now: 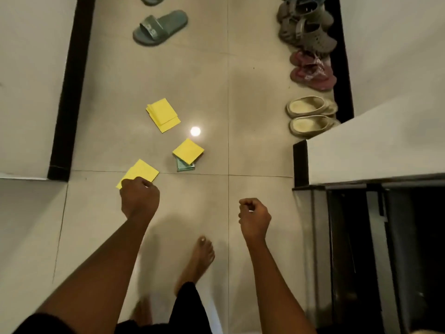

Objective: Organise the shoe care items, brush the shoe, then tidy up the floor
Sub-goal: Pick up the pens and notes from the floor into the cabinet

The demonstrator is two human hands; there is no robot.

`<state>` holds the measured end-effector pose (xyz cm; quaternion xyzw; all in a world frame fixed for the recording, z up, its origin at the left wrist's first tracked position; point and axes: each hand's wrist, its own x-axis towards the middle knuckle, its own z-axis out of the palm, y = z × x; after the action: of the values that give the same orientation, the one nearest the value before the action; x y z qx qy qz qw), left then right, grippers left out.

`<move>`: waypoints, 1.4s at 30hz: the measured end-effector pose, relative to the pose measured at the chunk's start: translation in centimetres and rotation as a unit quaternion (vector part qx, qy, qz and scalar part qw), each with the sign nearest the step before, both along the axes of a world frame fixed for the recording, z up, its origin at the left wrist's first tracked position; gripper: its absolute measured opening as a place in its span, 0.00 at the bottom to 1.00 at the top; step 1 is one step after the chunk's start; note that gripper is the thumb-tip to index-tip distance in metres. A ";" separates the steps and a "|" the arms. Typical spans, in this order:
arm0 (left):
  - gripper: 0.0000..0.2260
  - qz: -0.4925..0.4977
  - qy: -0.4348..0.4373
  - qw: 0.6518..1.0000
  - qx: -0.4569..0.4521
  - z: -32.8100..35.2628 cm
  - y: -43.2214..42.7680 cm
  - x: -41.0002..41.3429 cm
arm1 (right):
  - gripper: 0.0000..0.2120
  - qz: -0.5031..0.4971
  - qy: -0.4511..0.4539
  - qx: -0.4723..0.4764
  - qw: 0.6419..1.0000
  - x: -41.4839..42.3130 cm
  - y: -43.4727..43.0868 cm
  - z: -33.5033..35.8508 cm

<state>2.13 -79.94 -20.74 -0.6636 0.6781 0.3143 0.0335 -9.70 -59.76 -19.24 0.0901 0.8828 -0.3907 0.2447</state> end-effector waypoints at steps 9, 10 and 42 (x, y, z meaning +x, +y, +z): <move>0.09 -0.003 -0.028 0.998 0.063 -9.4 -8.7 -1.6 | 0.11 -0.020 -0.180 0.010 0.983 -6.0 -13.0 -10.6; 0.09 0.007 -0.031 0.997 0.069 -10.5 -9.8 -1.3 | 0.11 -0.017 -0.199 0.016 0.980 -6.0 -14.5 -12.2; 0.11 0.040 -0.024 0.981 0.189 -23.3 -16.0 5.5 | 0.12 0.087 -0.179 -0.040 0.979 5.0 -25.6 -25.4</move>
<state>7.61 -95.99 -44.06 -0.6788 0.5785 0.4223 0.1619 -4.69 -85.39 -44.61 0.0711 0.8128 -0.3806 0.4353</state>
